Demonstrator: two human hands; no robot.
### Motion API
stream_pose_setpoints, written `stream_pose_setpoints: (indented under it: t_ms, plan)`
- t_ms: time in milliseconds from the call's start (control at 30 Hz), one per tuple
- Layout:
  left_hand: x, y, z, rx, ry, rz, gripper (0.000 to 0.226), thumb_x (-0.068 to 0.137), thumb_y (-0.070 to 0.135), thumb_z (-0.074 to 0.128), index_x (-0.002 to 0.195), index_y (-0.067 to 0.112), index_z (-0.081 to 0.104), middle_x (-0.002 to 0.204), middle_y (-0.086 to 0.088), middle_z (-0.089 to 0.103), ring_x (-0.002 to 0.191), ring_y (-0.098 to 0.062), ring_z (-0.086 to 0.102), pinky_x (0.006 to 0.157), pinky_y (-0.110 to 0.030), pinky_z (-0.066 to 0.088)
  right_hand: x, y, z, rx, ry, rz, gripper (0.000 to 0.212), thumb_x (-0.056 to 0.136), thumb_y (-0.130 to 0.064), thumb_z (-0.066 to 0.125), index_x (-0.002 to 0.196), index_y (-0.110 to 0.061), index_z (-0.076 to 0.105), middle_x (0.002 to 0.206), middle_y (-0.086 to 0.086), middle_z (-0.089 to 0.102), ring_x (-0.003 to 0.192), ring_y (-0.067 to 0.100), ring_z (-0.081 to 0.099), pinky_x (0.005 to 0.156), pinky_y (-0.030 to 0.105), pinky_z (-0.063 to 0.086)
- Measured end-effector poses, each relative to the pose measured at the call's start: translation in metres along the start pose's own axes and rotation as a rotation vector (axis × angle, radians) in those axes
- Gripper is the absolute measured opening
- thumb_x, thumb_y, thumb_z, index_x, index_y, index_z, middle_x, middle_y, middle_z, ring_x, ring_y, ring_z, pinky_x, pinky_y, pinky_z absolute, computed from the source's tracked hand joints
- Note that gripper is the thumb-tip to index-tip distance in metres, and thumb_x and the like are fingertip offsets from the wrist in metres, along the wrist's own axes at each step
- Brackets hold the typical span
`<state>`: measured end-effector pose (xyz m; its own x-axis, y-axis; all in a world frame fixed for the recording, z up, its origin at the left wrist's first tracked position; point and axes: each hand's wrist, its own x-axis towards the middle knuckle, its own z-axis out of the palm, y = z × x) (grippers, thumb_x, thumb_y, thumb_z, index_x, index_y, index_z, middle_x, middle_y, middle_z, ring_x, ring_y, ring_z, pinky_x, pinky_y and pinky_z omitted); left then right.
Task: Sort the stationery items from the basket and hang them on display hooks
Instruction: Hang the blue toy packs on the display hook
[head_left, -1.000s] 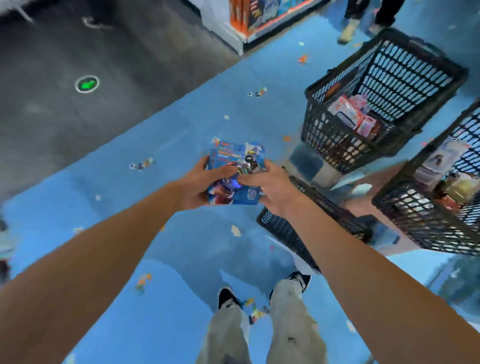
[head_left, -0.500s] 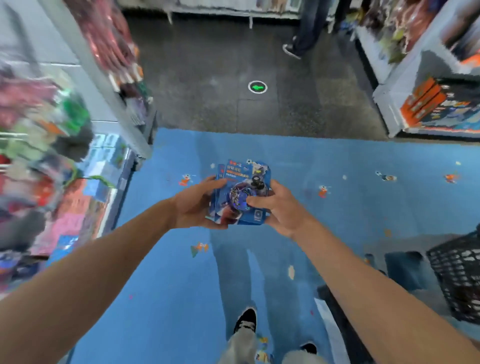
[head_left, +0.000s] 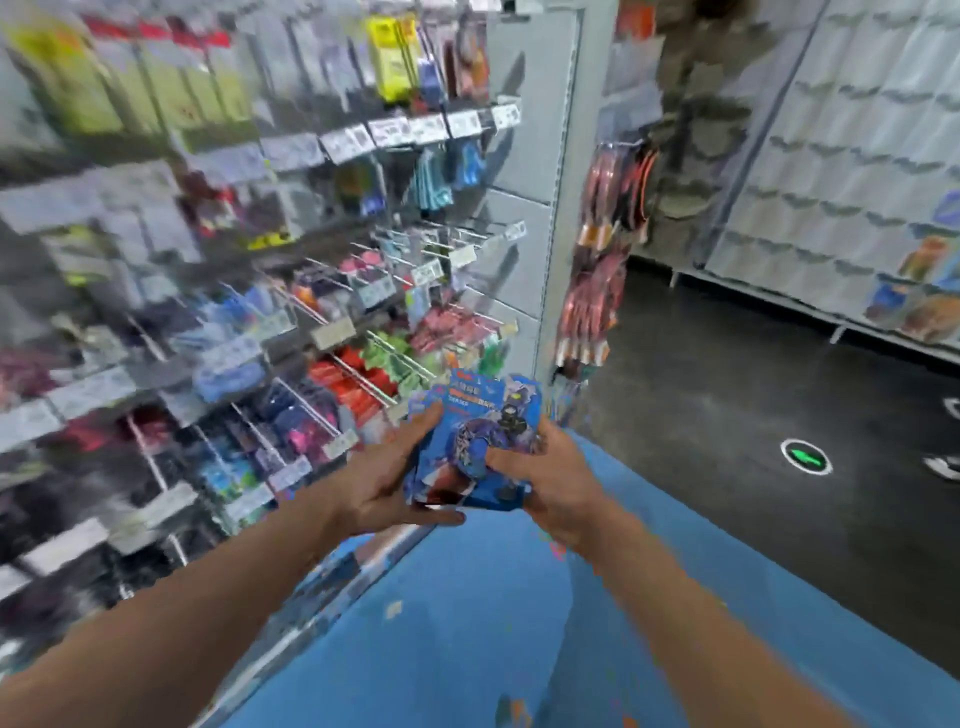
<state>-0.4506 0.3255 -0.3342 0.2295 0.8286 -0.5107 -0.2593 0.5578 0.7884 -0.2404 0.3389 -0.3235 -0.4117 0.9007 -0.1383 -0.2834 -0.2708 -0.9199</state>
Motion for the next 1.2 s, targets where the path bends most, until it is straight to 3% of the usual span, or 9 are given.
stream_pose_setpoints:
  t_ms: [167, 333, 467, 700, 867, 967, 1033, 1133, 1200]
  plan:
    - [0.001, 0.057, -0.021, -0.023, 0.131, 0.115, 0.074, 0.072, 0.075, 0.064, 0.13, 0.029, 0.07, 0.127, -0.005, 0.074, 0.102, -0.026, 0.076, 0.067, -0.04, 0.063, 0.07, -0.036, 0.027, 0.012, -0.166, 0.007, 0.054, 0.085, 0.016, 0.065, 0.134, -0.004, 0.055, 0.118, 0.022, 0.073, 0.098, 0.036, 0.074, 0.073, 0.041, 0.061]
    - [0.024, 0.119, -0.02, -0.096, 0.268, 0.315, 0.075, 0.08, 0.074, 0.059, 0.133, 0.023, 0.068, 0.103, -0.006, 0.078, 0.075, -0.022, 0.075, 0.056, -0.03, 0.057, 0.152, -0.086, 0.043, -0.06, -0.326, -0.082, 0.061, 0.087, 0.012, 0.067, 0.14, -0.013, 0.052, 0.127, 0.02, 0.069, 0.113, 0.043, 0.068, 0.096, 0.058, 0.055]
    - [0.024, 0.165, -0.032, -0.076, 0.492, 0.392, 0.083, 0.067, 0.079, 0.061, 0.131, 0.026, 0.065, 0.116, -0.009, 0.077, 0.101, -0.03, 0.076, 0.07, -0.037, 0.059, 0.204, -0.119, 0.073, -0.073, -0.487, -0.114, 0.065, 0.082, 0.004, 0.075, 0.139, -0.019, 0.055, 0.13, 0.018, 0.068, 0.116, 0.042, 0.067, 0.103, 0.061, 0.05]
    - [-0.025, 0.189, -0.079, -0.155, 0.673, 0.516, 0.075, 0.064, 0.082, 0.066, 0.114, 0.027, 0.077, 0.113, -0.013, 0.078, 0.081, -0.026, 0.078, 0.056, -0.032, 0.059, 0.241, -0.125, 0.15, -0.075, -0.763, -0.06, 0.065, 0.085, 0.008, 0.07, 0.141, -0.016, 0.049, 0.132, 0.019, 0.067, 0.118, 0.043, 0.066, 0.101, 0.061, 0.051]
    - [-0.077, 0.181, -0.123, -0.13, 0.862, 0.59, 0.099, 0.049, 0.093, 0.07, 0.123, 0.027, 0.071, 0.114, -0.01, 0.078, 0.089, -0.028, 0.077, 0.062, -0.034, 0.059, 0.248, -0.112, 0.222, -0.094, -0.894, 0.011, 0.062, 0.087, 0.01, 0.07, 0.14, -0.015, 0.05, 0.129, 0.018, 0.069, 0.117, 0.043, 0.067, 0.104, 0.063, 0.049]
    - [-0.111, 0.174, -0.147, -0.106, 0.939, 0.665, 0.093, 0.053, 0.095, 0.067, 0.12, 0.031, 0.073, 0.118, -0.008, 0.077, 0.098, -0.032, 0.075, 0.074, -0.045, 0.061, 0.246, -0.101, 0.265, -0.086, -0.966, 0.055, 0.062, 0.089, 0.015, 0.065, 0.142, -0.012, 0.049, 0.13, 0.02, 0.068, 0.118, 0.044, 0.065, 0.104, 0.06, 0.049]
    - [-0.137, 0.169, -0.164, -0.103, 0.984, 0.686, 0.084, 0.059, 0.092, 0.066, 0.118, 0.033, 0.073, 0.119, -0.007, 0.076, 0.107, -0.036, 0.074, 0.083, -0.056, 0.061, 0.242, -0.095, 0.29, -0.09, -0.999, 0.086, 0.059, 0.086, 0.012, 0.067, 0.139, -0.01, 0.051, 0.126, 0.019, 0.07, 0.112, 0.04, 0.069, 0.092, 0.051, 0.057]
    - [-0.183, 0.163, -0.192, 0.0, 0.999, 0.661, 0.064, 0.066, 0.086, 0.072, 0.103, 0.034, 0.076, 0.112, -0.008, 0.078, 0.091, -0.028, 0.078, 0.066, -0.041, 0.063, 0.233, -0.085, 0.325, -0.17, -1.057, 0.103, 0.067, 0.087, 0.005, 0.071, 0.146, -0.011, 0.043, 0.141, 0.011, 0.062, 0.119, 0.033, 0.066, 0.09, 0.051, 0.059]
    - [-0.215, 0.156, -0.216, 0.054, 1.006, 0.647, 0.051, 0.072, 0.077, 0.076, 0.098, 0.033, 0.077, 0.101, -0.009, 0.08, 0.075, -0.022, 0.077, 0.058, -0.032, 0.059, 0.23, -0.077, 0.347, -0.303, -1.063, 0.129, 0.09, 0.091, -0.002, 0.073, 0.161, -0.021, 0.019, 0.16, -0.009, 0.029, 0.123, 0.022, 0.055, 0.082, 0.053, 0.061]
